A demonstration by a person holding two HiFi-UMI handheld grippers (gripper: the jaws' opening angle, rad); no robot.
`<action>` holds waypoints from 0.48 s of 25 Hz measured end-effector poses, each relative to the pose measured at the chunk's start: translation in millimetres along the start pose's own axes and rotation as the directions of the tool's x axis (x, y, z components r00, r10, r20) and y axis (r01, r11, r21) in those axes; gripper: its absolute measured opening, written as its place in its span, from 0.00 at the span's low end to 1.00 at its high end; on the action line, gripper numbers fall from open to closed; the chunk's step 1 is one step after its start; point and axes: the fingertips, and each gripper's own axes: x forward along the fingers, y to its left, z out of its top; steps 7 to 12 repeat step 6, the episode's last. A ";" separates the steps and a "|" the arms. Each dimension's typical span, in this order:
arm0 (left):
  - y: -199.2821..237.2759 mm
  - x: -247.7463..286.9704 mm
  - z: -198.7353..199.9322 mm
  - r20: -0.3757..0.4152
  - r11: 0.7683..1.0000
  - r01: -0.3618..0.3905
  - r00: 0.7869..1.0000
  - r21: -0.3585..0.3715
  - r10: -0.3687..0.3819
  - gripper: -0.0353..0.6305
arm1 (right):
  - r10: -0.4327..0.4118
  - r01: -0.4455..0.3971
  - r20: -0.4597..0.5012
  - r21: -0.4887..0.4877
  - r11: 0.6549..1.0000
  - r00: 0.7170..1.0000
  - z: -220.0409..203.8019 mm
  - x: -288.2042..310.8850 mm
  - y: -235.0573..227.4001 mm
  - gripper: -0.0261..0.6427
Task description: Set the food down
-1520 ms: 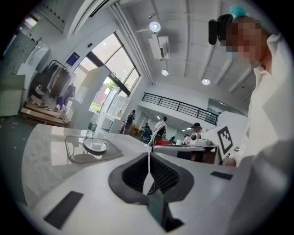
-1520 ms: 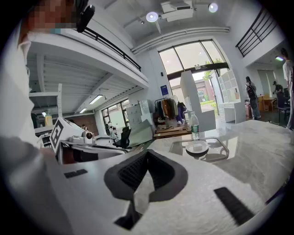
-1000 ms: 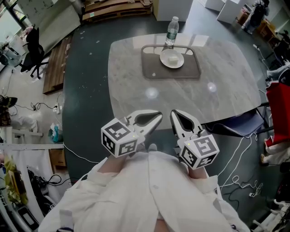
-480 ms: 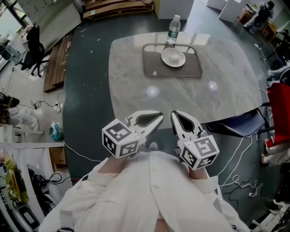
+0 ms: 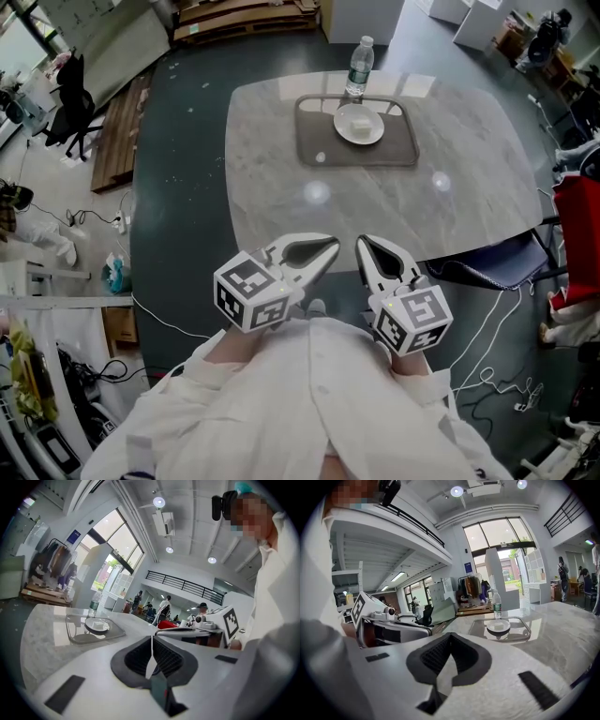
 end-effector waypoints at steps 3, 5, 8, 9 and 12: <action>2.7 -1.0 -3.1 -0.008 1.000 -0.013 1.000 -0.009 0.013 0.09 | -0.005 0.005 0.000 0.006 1.000 1.000 -1.9 -1.3 -1.4 0.04; 3.6 -1.7 -4.0 -0.010 1.000 -0.020 1.000 -0.011 0.020 0.09 | -0.005 0.005 -0.002 0.007 1.000 1.000 -1.9 -1.5 -1.6 0.04; 4.0 -2.0 -4.3 -0.012 1.000 -0.024 1.000 -0.011 0.024 0.09 | -0.004 0.004 -0.003 0.007 1.000 1.000 -1.8 -1.4 -1.8 0.04; 4.0 -2.0 -4.3 -0.012 1.000 -0.024 1.000 -0.011 0.024 0.09 | -0.004 0.004 -0.003 0.007 1.000 1.000 -1.8 -1.4 -1.8 0.04; 4.0 -2.0 -4.3 -0.012 1.000 -0.024 1.000 -0.011 0.024 0.09 | -0.004 0.004 -0.003 0.007 1.000 1.000 -1.8 -1.4 -1.8 0.04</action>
